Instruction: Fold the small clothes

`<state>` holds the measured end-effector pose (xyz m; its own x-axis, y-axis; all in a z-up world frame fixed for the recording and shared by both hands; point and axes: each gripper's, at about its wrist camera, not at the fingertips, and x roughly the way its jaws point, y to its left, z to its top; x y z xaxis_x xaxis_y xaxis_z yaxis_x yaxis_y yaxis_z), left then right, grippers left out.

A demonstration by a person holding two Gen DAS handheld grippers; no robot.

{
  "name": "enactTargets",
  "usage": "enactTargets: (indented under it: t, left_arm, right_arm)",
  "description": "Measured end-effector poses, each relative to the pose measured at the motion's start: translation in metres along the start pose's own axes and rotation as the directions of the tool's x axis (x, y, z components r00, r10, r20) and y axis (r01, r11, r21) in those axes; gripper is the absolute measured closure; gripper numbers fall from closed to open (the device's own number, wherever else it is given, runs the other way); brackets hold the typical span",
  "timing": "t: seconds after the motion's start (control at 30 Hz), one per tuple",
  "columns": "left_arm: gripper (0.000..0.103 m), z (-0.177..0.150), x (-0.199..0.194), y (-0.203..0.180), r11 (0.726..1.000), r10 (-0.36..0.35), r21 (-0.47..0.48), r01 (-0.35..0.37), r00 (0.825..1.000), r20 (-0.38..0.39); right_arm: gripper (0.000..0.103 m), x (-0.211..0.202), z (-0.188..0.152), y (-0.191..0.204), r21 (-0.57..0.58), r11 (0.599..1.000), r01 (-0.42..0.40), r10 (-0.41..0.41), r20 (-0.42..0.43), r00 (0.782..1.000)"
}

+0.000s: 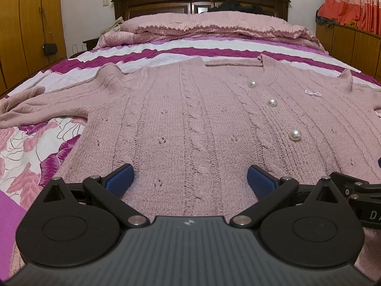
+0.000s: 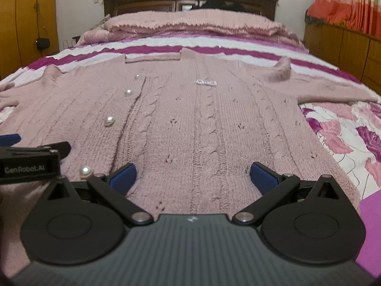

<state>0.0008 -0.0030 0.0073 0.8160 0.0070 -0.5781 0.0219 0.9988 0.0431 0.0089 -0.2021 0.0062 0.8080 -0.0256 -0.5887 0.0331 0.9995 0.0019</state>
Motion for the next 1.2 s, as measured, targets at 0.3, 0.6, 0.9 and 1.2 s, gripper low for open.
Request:
enactTargets:
  t: [0.3, 0.6, 0.9, 1.2]
  left_arm:
    - [0.0, 0.014, 0.0, -0.001, 1.0, 0.0, 0.022, 0.001, 0.998, -0.065]
    - [0.0, 0.032, -0.014, 0.001, 0.999, -0.038, 0.012, 0.039, 0.997, -0.071]
    - [0.0, 0.069, -0.032, -0.023, 0.996, -0.019, 0.085, 0.023, 0.999, -0.039]
    - [0.0, 0.097, -0.033, -0.029, 0.997, -0.069, 0.021, 0.07, 0.997, -0.038]
  right_arm:
    - [0.0, -0.005, 0.004, -0.001, -0.011, 1.0, -0.014, 0.014, -0.023, 1.0]
    - [0.0, -0.025, 0.022, -0.011, 0.003, 0.991, -0.136, 0.136, 0.006, 0.991]
    - [0.0, -0.035, 0.051, -0.041, 0.014, 0.981, -0.191, 0.19, 0.054, 0.98]
    - [0.0, -0.026, 0.073, -0.118, 0.094, 0.992, -0.08, 0.068, 0.124, 0.99]
